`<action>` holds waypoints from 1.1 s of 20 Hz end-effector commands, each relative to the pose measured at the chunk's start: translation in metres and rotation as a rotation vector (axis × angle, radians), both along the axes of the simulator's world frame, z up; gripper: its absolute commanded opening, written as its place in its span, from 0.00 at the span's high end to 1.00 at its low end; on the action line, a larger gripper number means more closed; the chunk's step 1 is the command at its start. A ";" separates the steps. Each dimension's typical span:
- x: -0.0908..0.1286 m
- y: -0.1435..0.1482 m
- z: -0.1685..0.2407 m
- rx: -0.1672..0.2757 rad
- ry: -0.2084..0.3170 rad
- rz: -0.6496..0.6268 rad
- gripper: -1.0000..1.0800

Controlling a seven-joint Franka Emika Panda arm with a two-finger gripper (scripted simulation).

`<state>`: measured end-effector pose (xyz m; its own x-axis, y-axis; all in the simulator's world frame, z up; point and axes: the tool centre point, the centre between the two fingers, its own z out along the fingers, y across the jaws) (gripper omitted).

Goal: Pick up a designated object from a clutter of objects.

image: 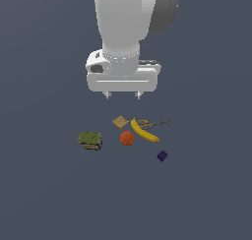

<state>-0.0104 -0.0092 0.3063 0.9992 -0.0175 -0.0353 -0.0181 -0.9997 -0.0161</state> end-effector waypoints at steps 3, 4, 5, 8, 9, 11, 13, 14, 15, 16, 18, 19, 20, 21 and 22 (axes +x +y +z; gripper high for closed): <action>0.000 0.000 0.001 -0.002 -0.001 0.005 0.04; -0.001 0.000 0.002 -0.005 -0.003 0.010 0.04; -0.001 0.001 0.003 -0.009 -0.005 0.018 0.04; -0.002 0.002 0.008 -0.022 -0.012 0.047 0.04; -0.003 0.002 0.009 -0.024 -0.014 0.053 0.04; -0.003 0.002 0.010 -0.026 -0.015 0.058 0.04; -0.003 0.002 0.010 -0.025 -0.014 0.054 0.04; -0.003 0.002 0.009 -0.024 -0.014 0.051 0.04; -0.003 0.002 0.007 -0.024 -0.014 0.048 0.04; -0.003 0.002 0.005 -0.024 -0.014 0.043 0.04; -0.003 0.001 0.000 -0.024 -0.015 0.029 0.04; -0.003 0.001 -0.003 -0.024 -0.015 0.020 0.04; -0.003 0.001 -0.007 -0.023 -0.015 0.009 0.04; -0.003 0.001 -0.012 -0.023 -0.015 -0.003 0.04; -0.004 0.001 -0.016 -0.022 -0.016 -0.015 0.04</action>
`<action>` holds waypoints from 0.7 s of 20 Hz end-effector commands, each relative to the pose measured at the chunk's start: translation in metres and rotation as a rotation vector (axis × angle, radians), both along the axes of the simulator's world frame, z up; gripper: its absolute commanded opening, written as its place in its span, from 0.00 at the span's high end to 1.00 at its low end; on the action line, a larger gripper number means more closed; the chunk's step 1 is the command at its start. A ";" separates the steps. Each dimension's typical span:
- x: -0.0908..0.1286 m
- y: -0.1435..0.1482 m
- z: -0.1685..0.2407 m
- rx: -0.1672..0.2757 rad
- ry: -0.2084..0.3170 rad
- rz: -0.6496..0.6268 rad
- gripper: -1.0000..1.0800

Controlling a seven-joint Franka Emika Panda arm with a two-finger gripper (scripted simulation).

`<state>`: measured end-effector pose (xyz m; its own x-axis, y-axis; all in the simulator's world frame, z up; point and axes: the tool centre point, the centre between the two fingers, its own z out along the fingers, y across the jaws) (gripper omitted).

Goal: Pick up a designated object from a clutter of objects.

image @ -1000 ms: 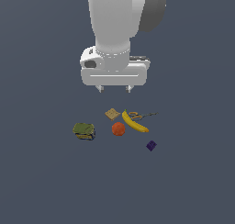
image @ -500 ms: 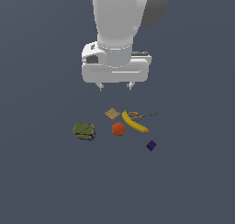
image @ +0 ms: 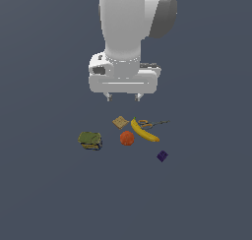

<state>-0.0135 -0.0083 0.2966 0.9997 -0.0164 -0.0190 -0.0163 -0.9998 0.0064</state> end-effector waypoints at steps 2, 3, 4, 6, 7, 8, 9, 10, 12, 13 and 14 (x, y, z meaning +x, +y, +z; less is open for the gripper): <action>-0.001 -0.001 -0.017 0.002 -0.001 -0.047 0.04; -0.002 -0.001 -0.023 0.002 -0.001 -0.064 0.04; -0.003 -0.002 -0.030 0.003 -0.002 -0.082 0.04; -0.005 -0.002 -0.044 0.004 -0.003 -0.123 0.04; -0.006 -0.003 -0.052 0.005 -0.003 -0.145 0.04; -0.008 -0.003 -0.060 0.006 -0.004 -0.169 0.04; -0.010 -0.004 -0.069 0.006 -0.005 -0.195 0.04; -0.012 -0.004 -0.078 0.007 -0.005 -0.222 0.04; -0.017 -0.005 -0.096 0.008 -0.006 -0.277 0.04; -0.020 -0.006 -0.105 0.008 -0.007 -0.305 0.04; -0.023 -0.007 -0.114 0.008 -0.008 -0.332 0.04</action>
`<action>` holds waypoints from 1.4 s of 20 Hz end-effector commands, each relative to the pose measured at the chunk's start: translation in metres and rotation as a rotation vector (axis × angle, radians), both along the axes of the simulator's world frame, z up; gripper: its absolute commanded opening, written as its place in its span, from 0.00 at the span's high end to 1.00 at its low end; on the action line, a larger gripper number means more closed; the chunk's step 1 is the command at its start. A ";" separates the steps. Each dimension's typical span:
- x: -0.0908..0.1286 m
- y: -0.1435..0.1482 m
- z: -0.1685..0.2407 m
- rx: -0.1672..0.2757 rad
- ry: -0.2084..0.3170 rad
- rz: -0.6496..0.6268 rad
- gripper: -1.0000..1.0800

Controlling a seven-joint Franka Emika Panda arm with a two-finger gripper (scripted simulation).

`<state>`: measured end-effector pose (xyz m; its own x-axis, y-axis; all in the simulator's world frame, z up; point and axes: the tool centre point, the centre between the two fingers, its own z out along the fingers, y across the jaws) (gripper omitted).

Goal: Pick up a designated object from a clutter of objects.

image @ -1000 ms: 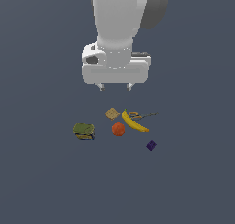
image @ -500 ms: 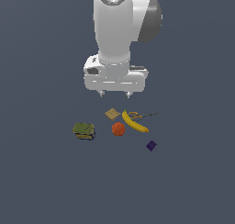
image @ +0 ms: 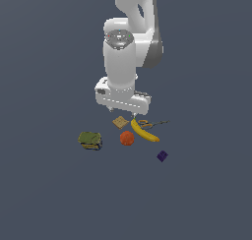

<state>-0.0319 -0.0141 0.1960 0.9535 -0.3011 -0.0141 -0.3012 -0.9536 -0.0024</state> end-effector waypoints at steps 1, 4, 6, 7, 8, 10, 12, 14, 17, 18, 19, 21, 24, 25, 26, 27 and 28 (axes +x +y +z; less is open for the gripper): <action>-0.008 -0.002 -0.022 0.001 -0.002 -0.070 0.04; -0.019 -0.004 -0.047 0.000 -0.003 -0.154 0.04; -0.027 -0.005 -0.063 0.000 -0.004 -0.210 0.04; -0.032 -0.006 -0.071 -0.001 -0.005 -0.238 0.04; -0.036 -0.006 -0.078 -0.001 -0.005 -0.264 0.04; -0.045 -0.008 -0.091 -0.002 -0.006 -0.313 0.04; -0.053 -0.009 -0.102 -0.004 -0.007 -0.357 0.04; -0.060 -0.010 -0.111 -0.005 -0.008 -0.394 0.04; -0.069 -0.011 -0.122 -0.007 -0.009 -0.440 0.04; -0.072 -0.012 -0.125 -0.007 -0.009 -0.452 0.04; -0.074 -0.012 -0.127 -0.008 -0.010 -0.463 0.04; -0.077 -0.013 -0.131 -0.009 -0.010 -0.480 0.04; -0.081 -0.013 -0.135 -0.009 -0.011 -0.496 0.04; -0.081 -0.013 -0.135 -0.010 -0.011 -0.498 0.04; -0.081 -0.013 -0.135 -0.010 -0.011 -0.498 0.04; -0.081 -0.013 -0.134 -0.010 -0.010 -0.494 0.04; -0.081 -0.013 -0.135 -0.010 -0.010 -0.494 0.04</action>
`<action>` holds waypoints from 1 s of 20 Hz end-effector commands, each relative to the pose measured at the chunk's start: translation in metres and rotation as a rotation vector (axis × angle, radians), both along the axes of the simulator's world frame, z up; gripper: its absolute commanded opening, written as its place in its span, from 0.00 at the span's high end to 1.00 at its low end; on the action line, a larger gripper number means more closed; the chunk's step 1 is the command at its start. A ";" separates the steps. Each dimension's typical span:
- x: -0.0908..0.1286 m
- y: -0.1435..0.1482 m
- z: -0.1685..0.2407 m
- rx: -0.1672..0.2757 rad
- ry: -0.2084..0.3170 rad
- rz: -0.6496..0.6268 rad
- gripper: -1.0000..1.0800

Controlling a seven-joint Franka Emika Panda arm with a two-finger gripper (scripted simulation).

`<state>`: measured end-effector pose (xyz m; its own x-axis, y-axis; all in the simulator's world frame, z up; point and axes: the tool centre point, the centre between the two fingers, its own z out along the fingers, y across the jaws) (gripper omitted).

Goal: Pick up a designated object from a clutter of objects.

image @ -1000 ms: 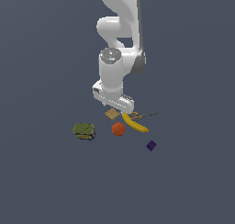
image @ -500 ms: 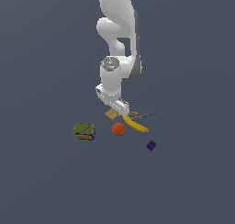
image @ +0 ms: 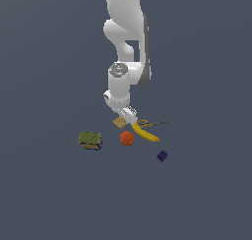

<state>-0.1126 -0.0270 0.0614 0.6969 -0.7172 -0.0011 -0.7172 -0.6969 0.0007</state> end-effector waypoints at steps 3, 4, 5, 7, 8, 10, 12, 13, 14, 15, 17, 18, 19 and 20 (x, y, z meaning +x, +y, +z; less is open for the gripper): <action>0.000 0.000 -0.004 0.000 0.000 0.000 0.04; 0.000 0.000 -0.006 0.000 0.000 -0.001 0.04; 0.000 0.000 -0.009 0.000 0.000 -0.001 0.04; -0.001 0.000 -0.015 0.000 -0.001 -0.001 0.04; -0.001 0.000 -0.019 0.000 -0.001 -0.002 0.04; -0.001 0.000 -0.028 0.000 -0.001 -0.003 0.04; -0.001 0.000 -0.036 0.000 -0.001 -0.003 0.04; -0.001 0.000 -0.039 0.000 -0.001 -0.003 0.04; -0.001 0.000 -0.041 0.000 -0.001 -0.004 0.04; -0.001 0.000 -0.043 0.000 -0.001 -0.004 0.04; -0.001 0.000 -0.046 0.000 -0.001 -0.004 0.04; -0.001 0.000 -0.047 0.000 -0.001 -0.004 0.04; -0.001 0.000 -0.047 0.000 -0.001 -0.005 0.04; -0.001 0.000 -0.047 0.000 -0.001 -0.005 1.00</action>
<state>-0.1140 -0.0268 0.0157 0.6940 -0.7200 -0.0004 -0.7200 -0.6940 -0.0001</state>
